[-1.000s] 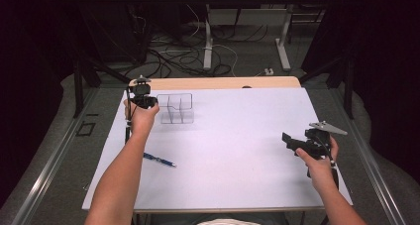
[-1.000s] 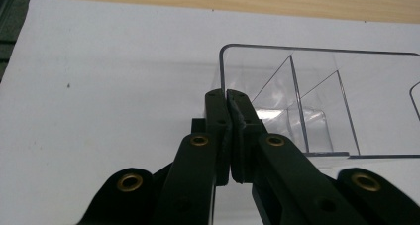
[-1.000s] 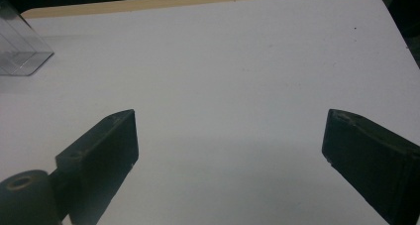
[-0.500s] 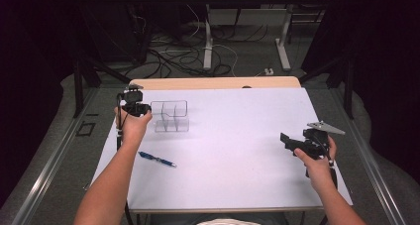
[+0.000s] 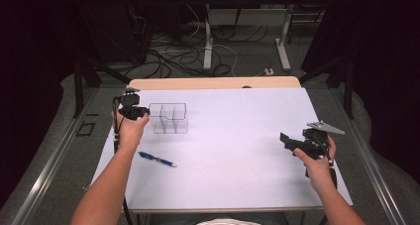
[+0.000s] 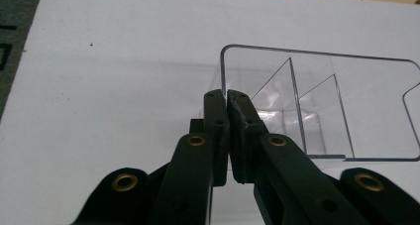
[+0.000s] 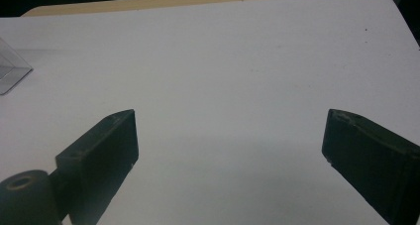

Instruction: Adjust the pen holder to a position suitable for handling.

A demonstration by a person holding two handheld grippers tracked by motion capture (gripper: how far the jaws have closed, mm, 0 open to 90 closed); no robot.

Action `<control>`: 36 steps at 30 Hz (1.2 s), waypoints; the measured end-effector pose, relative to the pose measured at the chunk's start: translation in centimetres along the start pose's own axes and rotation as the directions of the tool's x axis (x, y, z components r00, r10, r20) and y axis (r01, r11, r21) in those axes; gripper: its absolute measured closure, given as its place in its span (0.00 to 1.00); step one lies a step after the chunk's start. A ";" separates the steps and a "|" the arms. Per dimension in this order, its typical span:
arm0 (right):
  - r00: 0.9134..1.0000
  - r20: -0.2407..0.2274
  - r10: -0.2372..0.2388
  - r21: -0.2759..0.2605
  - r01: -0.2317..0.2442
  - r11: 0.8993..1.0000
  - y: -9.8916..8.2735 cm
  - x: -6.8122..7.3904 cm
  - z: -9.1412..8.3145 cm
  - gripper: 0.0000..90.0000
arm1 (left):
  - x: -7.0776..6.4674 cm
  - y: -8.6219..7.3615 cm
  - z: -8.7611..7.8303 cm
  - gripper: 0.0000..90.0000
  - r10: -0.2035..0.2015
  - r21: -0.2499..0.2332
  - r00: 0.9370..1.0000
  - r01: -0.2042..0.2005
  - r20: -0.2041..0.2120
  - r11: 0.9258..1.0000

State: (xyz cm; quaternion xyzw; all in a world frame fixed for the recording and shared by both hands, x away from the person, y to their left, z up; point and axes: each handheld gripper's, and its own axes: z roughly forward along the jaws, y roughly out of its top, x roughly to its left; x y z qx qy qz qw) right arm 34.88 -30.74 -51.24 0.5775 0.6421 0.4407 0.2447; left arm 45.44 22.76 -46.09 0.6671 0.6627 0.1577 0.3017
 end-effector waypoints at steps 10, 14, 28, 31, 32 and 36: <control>1.000 -0.003 -0.013 0.015 0.013 1.000 0.1 0.0 -0.1 0.10 | 1.2 -0.9 -1.1 0.85 -0.016 -0.075 0.997 0.022 0.078 0.997; 1.000 0.001 -0.013 0.018 0.013 1.000 0.1 0.0 0.0 0.10 | 1.7 -1.6 -1.3 0.79 -0.010 -0.108 0.995 0.020 0.095 0.994; 0.999 -0.008 -0.042 -0.001 0.042 0.999 0.1 0.4 0.0 0.13 | 2.4 -4.6 -2.8 0.49 0.034 -0.246 0.979 0.017 0.203 0.969; 0.999 -0.012 -0.049 0.002 0.049 0.999 0.1 0.6 0.1 0.13 | 2.2 -5.2 -3.2 0.40 0.063 -0.285 0.975 0.001 0.215 0.959; 0.998 -0.013 -0.055 0.001 0.055 0.998 0.1 0.7 0.1 0.13 | 2.2 -5.4 -3.3 0.38 0.083 -0.311 0.977 -0.018 0.197 0.950; 0.997 -0.020 -0.074 -0.002 0.074 0.997 0.0 0.9 0.1 0.13 | 2.1 -6.3 -4.0 0.33 0.149 -0.350 0.973 -0.079 0.177 0.933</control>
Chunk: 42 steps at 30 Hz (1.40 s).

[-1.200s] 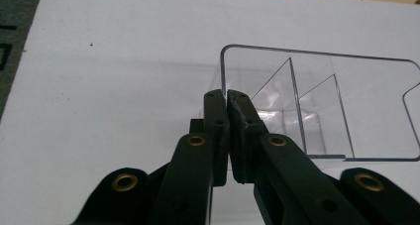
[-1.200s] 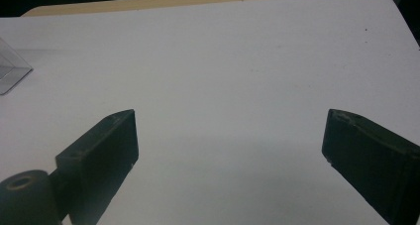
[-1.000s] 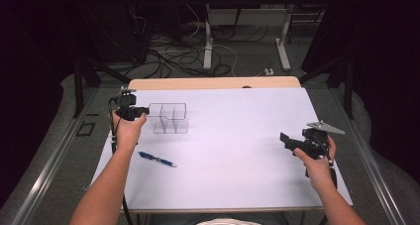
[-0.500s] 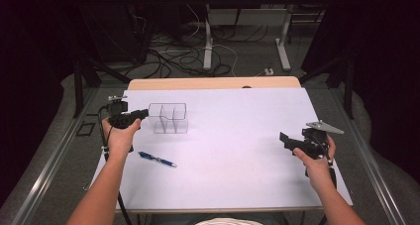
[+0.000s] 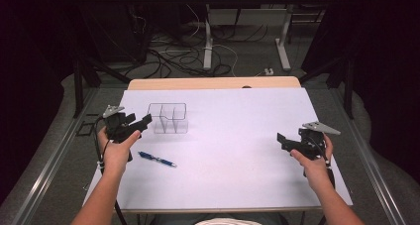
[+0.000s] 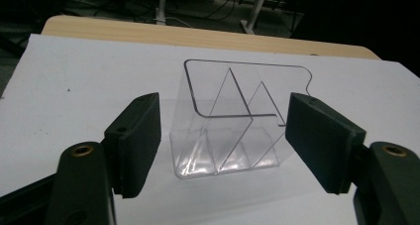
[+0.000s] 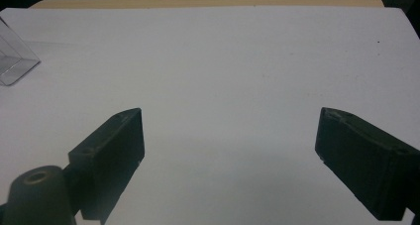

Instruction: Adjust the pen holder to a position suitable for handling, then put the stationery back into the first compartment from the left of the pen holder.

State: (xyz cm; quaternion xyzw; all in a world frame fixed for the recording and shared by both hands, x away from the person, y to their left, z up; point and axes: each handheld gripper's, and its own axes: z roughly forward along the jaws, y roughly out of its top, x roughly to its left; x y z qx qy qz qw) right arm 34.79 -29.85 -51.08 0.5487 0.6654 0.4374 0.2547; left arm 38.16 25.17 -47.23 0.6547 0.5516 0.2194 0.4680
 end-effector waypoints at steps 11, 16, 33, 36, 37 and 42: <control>1.000 -0.012 -0.008 0.016 0.008 1.000 0.1 0.5 0.0 0.12 | -1.0 -1.8 -1.9 0.22 0.099 -0.051 0.993 -0.096 0.060 0.994; 1.000 -0.014 -0.016 0.011 0.016 1.000 0.1 0.6 0.1 0.11 | -1.1 -2.8 -2.1 0.16 0.114 -0.046 0.990 -0.110 0.087 0.993; 0.996 -0.034 -0.087 0.036 0.088 0.995 0.1 1.9 0.4 0.03 | -1.4 -4.5 -3.2 0.00 0.142 -0.021 0.984 -0.141 0.104 0.990; 0.992 -0.041 -0.123 0.039 0.124 0.991 0.0 2.2 0.7 0.05 | -1.3 -4.7 -3.3 0.00 0.146 -0.021 0.984 -0.145 0.102 0.989; 0.990 -0.040 -0.137 0.040 0.139 0.990 -0.1 2.3 0.7 0.06 | -1.3 -4.7 -3.3 0.00 0.155 -0.020 0.983 -0.154 0.100 0.988; 0.985 -0.055 -0.166 0.023 0.167 0.986 0.0 2.8 0.8 0.11 | -1.2 -4.9 -3.3 0.00 0.205 -0.007 0.975 -0.205 0.084 0.979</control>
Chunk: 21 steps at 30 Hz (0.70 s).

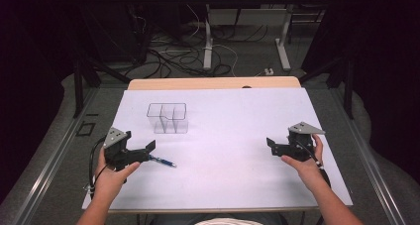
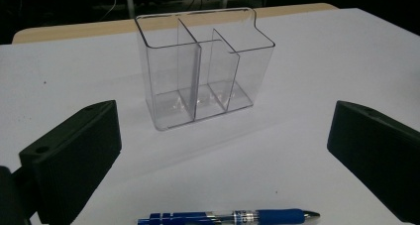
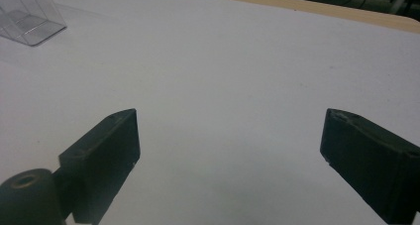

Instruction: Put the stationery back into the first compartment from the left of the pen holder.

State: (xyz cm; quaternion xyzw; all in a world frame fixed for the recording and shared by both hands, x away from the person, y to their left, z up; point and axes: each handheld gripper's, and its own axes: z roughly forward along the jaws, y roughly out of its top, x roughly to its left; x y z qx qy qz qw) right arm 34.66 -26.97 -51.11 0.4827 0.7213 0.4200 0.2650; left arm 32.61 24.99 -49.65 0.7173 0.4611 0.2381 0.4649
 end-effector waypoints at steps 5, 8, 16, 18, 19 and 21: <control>1.000 -0.022 -0.012 -0.001 0.012 1.000 0.1 0.2 0.1 0.16 | -0.3 -0.1 0.1 0.01 0.071 0.036 0.997 -0.071 -0.003 0.997; 0.999 -0.027 -0.017 0.003 0.018 1.000 0.1 0.3 0.1 0.17 | -0.5 -0.2 0.2 0.03 0.129 0.054 0.992 -0.129 -0.007 0.990; 0.999 -0.040 -0.033 -0.005 0.033 0.999 0.1 0.3 0.0 0.21 | -1.2 -0.4 0.4 0.06 0.219 0.100 0.976 -0.219 0.004 0.971; 0.999 -0.039 -0.037 -0.007 0.036 0.999 0.1 0.4 0.0 0.22 | -1.4 -0.5 0.4 0.10 0.255 0.115 0.967 -0.255 0.015 0.960; 0.998 -0.041 -0.038 -0.010 0.038 0.999 0.1 0.4 -0.1 0.22 | -1.5 -0.5 0.5 0.13 0.263 0.111 0.965 -0.263 0.018 0.958; 0.998 -0.033 -0.047 -0.019 0.046 0.999 0.1 0.4 0.0 0.22 | -1.7 -0.5 0.6 0.17 0.279 0.122 0.960 -0.280 0.028 0.952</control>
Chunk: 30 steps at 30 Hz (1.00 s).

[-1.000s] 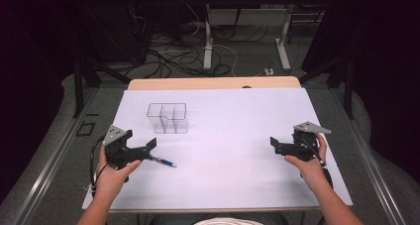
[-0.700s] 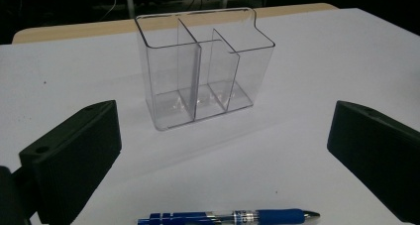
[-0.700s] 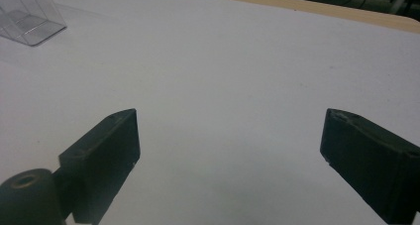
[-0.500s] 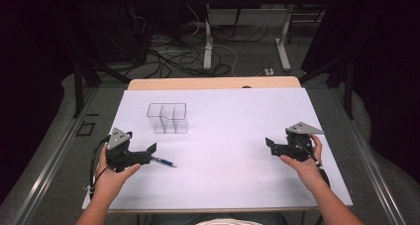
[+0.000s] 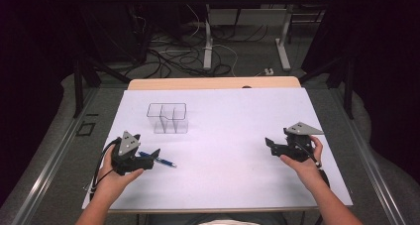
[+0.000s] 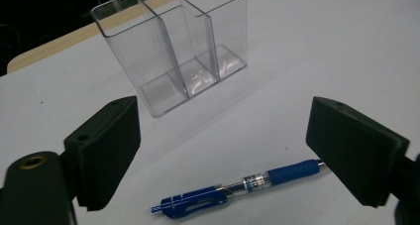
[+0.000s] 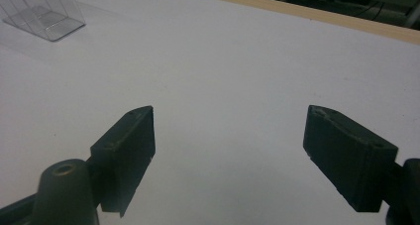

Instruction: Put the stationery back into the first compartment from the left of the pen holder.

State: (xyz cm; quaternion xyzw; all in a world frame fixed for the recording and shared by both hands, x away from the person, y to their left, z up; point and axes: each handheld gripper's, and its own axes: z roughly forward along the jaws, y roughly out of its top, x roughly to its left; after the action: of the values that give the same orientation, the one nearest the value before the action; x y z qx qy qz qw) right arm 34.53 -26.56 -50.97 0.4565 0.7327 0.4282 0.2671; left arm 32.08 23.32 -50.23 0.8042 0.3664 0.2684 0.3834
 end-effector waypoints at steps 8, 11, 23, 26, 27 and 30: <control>1.000 -0.003 -0.010 0.001 0.010 1.000 0.0 -0.1 0.0 0.26 | -0.3 -0.1 0.5 0.17 0.024 0.020 1.000 -0.025 0.012 1.000; 1.000 -0.025 -0.014 0.018 0.015 1.000 0.0 0.0 0.0 0.29 | -0.4 -0.1 0.6 0.17 0.019 0.022 1.000 -0.020 0.013 1.000; 0.966 -0.187 -0.182 0.087 0.200 0.976 1.8 4.4 1.7 0.39 | 0.1 -0.2 0.4 0.17 -0.010 0.013 1.000 0.010 -0.013 1.000; 0.950 -0.223 -0.219 0.087 0.243 0.966 2.2 6.0 2.7 0.39 | 0.2 -0.2 0.4 0.15 -0.034 0.001 0.999 0.034 -0.020 0.999; 0.945 -0.237 -0.223 0.089 0.250 0.964 2.2 6.4 3.1 0.39 | 0.3 -0.3 0.4 0.15 -0.038 0.000 0.999 0.038 -0.021 0.999; 0.932 -0.259 -0.253 0.096 0.285 0.954 2.5 7.9 4.1 0.39 | 0.4 -0.4 0.4 0.14 -0.060 -0.002 0.998 0.060 -0.017 0.998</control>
State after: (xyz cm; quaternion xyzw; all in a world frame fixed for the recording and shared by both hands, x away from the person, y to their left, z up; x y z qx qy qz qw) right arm 35.37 -17.32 -50.78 0.3124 0.8424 0.3907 0.2004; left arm 32.46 23.66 -50.70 0.7902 0.3934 0.2638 0.3889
